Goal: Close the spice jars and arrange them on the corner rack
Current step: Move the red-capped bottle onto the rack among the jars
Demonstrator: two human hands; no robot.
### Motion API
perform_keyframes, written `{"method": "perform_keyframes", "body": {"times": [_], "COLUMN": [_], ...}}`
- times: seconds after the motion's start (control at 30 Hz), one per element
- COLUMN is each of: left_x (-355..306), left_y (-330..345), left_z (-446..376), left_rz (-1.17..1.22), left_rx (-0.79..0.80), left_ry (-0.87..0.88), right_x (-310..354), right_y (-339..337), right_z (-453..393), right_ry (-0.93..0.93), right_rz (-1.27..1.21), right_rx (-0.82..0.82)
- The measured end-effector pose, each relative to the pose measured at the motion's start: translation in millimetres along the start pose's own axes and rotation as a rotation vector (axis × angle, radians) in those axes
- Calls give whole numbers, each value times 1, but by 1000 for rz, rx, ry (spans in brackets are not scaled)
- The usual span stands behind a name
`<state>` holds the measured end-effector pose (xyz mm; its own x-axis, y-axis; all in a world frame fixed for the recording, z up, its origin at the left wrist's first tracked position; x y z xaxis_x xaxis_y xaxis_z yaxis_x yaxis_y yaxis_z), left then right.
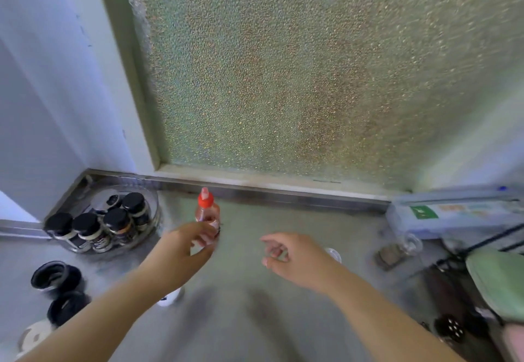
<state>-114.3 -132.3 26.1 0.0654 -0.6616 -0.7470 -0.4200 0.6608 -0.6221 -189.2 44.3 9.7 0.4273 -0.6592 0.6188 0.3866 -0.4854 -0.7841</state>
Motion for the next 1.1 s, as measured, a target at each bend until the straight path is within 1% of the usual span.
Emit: {"method": "perform_keyframes", "body": {"times": [0.1, 0.2, 0.37, 0.43, 0.57, 0.67, 0.77, 0.9, 1.0, 1.1], "left_x": [0, 12, 38, 49, 74, 85, 94, 95, 89, 75], "left_y": [0, -10, -40, -55, -81, -93, -96, -85, -64, -31], "left_z": [1, 3, 3, 3, 6, 8, 9, 6, 0, -3], "left_rz": [13, 15, 3, -6, 1, 8, 4, 2, 6, 21], "left_rx": [-6, -27, -82, -112, -150, -167, -156, -111, -56, 41], "left_ry": [-15, -67, -140, -160, -239, -250, -265, -247, -224, -195], "right_x": [-2, 1, 38, 53, 64, 70, 74, 72, 77, 80], "right_y": [5, 12, 37, 43, 58, 68, 73, 62, 48, 35], "right_z": [0, -9, -45, -66, -111, -131, -133, -123, -105, -78], "right_ry": [-4, 15, -41, -46, 20, 33, 13, 60, 15, -31], "right_rz": [-11, -32, -26, -15, 48, 54, 78, 21, -1, -8], "right_rx": [8, 11, 13, -24, -124, -151, -160, -215, -187, -147]}}
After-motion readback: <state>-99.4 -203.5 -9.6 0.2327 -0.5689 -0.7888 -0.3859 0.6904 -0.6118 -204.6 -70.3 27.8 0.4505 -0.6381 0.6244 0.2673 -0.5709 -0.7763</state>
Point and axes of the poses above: each hand's wrist, its own z-axis away from the middle knuckle, its own y-axis out of the palm, x = y × z, the point moved 8 cm from there along -z, towards the middle knuckle, and after that the axes turned 13 degrees about -x, right-handed, at the moved point
